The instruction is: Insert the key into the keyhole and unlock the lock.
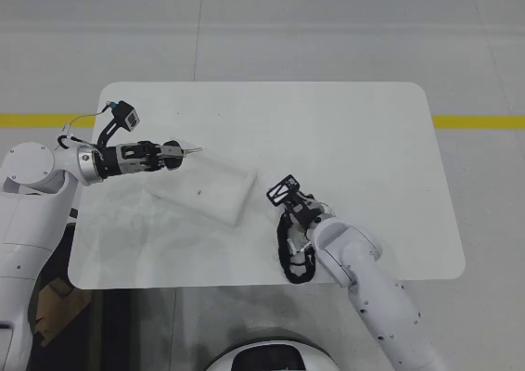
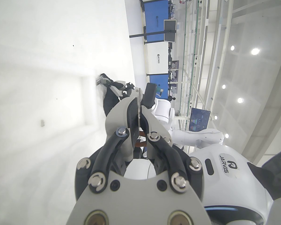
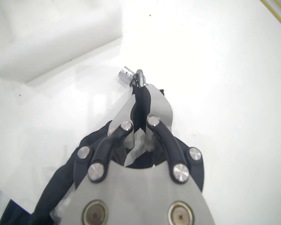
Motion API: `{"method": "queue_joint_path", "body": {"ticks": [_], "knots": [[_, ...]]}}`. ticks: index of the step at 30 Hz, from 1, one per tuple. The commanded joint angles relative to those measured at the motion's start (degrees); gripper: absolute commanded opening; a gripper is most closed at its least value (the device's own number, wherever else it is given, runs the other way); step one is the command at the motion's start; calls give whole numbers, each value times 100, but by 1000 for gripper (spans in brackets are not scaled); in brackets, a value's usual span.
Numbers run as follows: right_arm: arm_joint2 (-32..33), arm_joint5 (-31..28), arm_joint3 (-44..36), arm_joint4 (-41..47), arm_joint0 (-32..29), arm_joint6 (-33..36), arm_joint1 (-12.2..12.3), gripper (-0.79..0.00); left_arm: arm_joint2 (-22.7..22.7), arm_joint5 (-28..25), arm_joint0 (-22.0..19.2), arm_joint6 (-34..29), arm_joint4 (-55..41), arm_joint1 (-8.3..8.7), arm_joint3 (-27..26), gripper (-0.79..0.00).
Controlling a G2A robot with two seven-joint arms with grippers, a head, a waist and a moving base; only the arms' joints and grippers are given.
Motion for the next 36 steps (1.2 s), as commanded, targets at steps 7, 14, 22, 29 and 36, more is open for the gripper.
{"method": "queue_joint_path", "body": {"ticks": [7,14,22,29,36], "knots": [[463,-495,-442,1100,-50,540,-51,-434,0,0,0,0,0,0,0,-785],[772,-975,-158,1219,320,677,-49,-434,0,0,0,0,0,0,0,-785],[579,-1308,317,797,573,926,-99,-456,0,0,0,0,0,0,0,-785],[533,-1386,601,838,748,1277,-166,-446,0,0,0,0,0,0,0,-785],[547,-1148,758,943,857,1483,-252,-785,0,0,0,0,0,0,0,-785]]}}
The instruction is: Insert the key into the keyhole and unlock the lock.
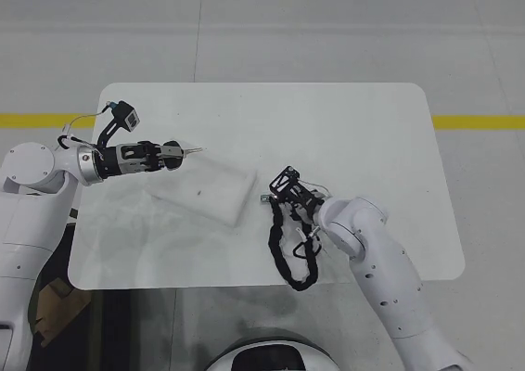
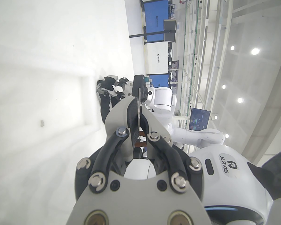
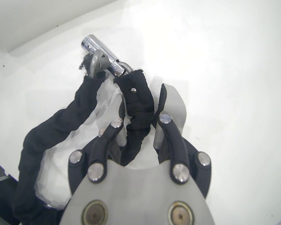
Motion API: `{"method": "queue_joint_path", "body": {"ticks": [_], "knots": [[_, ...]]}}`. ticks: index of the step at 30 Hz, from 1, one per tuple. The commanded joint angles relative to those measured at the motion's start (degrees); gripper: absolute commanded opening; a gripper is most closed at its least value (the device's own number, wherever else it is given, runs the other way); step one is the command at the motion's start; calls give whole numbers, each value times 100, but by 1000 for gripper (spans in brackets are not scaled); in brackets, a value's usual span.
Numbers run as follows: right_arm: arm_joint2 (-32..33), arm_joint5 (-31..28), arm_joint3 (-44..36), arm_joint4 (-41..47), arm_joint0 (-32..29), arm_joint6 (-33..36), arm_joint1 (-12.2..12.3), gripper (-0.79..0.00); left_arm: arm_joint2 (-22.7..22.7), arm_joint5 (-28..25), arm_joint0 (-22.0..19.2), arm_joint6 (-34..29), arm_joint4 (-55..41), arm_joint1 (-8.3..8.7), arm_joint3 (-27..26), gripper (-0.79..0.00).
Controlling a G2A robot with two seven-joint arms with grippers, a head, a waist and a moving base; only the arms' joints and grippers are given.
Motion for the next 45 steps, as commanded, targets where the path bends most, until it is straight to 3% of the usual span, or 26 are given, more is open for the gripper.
{"method": "queue_joint_path", "body": {"ticks": [1,10,16,21,27,28,29,30,32,33,43,45], "knots": [[52,94,13,72,21,29,-20,-785,0,0,0,0,0,0,0,-785],[557,58,-424,540,-35,162,-28,-785,0,0,0,0,0,0,0,-785],[731,-39,-812,-618,-297,-7,60,-785,0,0,0,0,0,0,0,-785],[556,-64,-741,-982,-426,-41,52,-785,0,0,0,0,0,0,0,-785],[554,-281,-858,-437,-468,466,16,-785,0,0,0,0,0,0,0,-785],[588,-307,-872,-252,-460,567,10,-477,0,0,0,0,0,0,0,-785],[631,-341,-878,49,-446,732,2,-228,0,0,0,0,0,0,0,-785],[685,-397,-914,287,-407,910,0,-256,0,0,0,0,0,0,0,-785],[800,-363,-985,648,-339,1247,-1,-215,0,0,0,0,0,0,0,-785],[810,-402,-1054,664,-309,1232,0,0,0,0,0,0,0,0,0,-785],[810,-402,-1054,664,-309,1232,0,0,0,0,0,0,0,0,0,-785],[937,-495,-1189,1176,-668,1034,16,0,0,0,0,0,0,0,0,-785]]}}
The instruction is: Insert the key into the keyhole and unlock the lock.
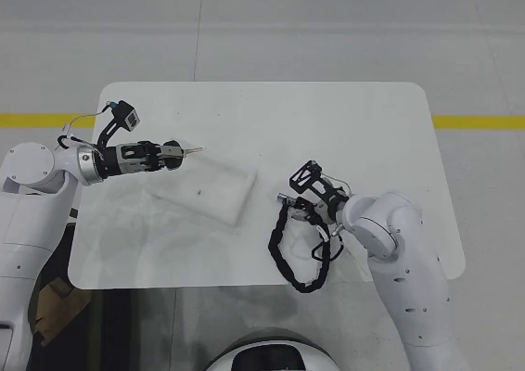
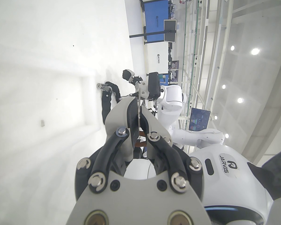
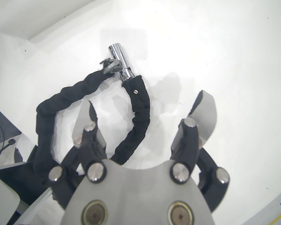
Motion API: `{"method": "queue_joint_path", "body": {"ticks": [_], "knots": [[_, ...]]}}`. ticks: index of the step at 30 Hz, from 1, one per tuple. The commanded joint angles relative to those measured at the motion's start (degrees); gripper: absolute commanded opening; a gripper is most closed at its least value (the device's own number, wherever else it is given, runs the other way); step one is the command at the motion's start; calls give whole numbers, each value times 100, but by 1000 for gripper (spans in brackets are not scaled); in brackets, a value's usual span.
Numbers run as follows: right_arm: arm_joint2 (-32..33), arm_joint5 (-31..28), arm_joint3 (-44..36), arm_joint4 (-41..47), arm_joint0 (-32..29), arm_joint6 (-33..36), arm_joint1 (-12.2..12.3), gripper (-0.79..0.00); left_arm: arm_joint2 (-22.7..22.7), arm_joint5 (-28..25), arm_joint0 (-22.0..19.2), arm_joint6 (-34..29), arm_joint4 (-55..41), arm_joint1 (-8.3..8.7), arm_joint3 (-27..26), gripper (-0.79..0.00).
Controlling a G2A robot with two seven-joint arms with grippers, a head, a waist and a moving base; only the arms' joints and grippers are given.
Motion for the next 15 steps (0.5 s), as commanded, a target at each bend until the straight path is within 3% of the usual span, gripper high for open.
{"method": "queue_joint_path", "body": {"ticks": [1,4,11,15], "knots": [[211,-158,24,828,-236,45,19,0,0,0,0,0,0,0,0,-785],[300,-182,458,1839,282,839,42,0,0,0,0,0,0,0,0,-785],[-584,355,1485,2660,1516,1378,291,0,0,0,0,0,0,0,0,-785],[-1317,360,1985,2516,2058,1383,494,-120,0,0,0,0,0,0,0,-785]]}}
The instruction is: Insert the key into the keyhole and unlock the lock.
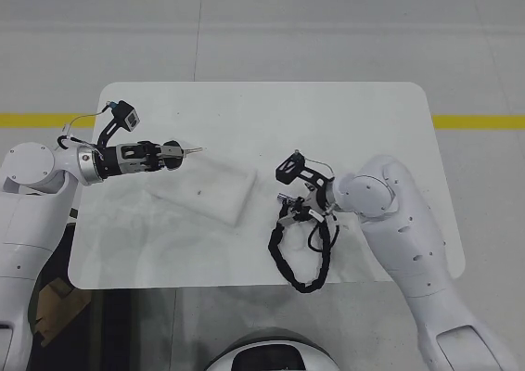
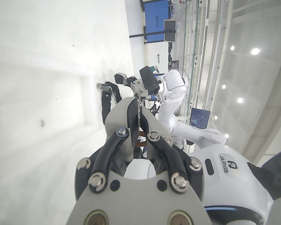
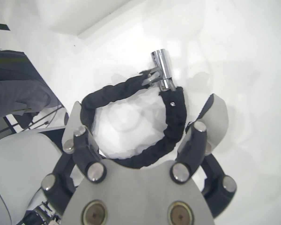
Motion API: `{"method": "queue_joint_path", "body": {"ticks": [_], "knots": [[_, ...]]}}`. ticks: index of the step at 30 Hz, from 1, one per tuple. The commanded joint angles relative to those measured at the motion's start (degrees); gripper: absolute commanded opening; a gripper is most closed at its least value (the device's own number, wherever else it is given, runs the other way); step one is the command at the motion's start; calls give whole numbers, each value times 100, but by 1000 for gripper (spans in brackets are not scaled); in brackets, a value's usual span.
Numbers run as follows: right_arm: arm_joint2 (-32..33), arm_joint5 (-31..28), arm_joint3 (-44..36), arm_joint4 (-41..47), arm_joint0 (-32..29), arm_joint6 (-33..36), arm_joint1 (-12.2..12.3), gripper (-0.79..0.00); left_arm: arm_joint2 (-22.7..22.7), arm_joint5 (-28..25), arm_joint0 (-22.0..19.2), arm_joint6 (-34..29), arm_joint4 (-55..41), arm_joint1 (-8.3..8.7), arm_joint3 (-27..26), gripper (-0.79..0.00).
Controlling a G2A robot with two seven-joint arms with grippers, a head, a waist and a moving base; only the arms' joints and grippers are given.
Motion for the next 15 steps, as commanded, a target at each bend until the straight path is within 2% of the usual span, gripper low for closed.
{"method": "queue_joint_path", "body": {"ticks": [1,3,6,8,9,12,13,15], "knots": [[-392,-24,208,-42,267,-23,104,-111,0,0,0,0,0,0,0,-785],[-694,-9,355,-42,451,-8,203,-102,0,0,0,0,0,0,0,-785],[-1015,44,458,22,677,44,347,-179,0,0,0,0,0,0,0,-785],[-1140,62,502,166,767,63,426,-360,0,0,0,0,0,0,0,-785],[-1192,75,517,259,814,75,462,-416,0,0,0,0,0,0,0,-785],[-1326,99,570,346,947,99,564,-471,0,0,0,0,0,0,0,-785],[-1364,97,592,378,977,97,591,-588,0,0,0,0,0,0,0,-785],[-1423,94,629,402,1030,94,633,-603,0,0,0,0,0,0,0,-785]]}}
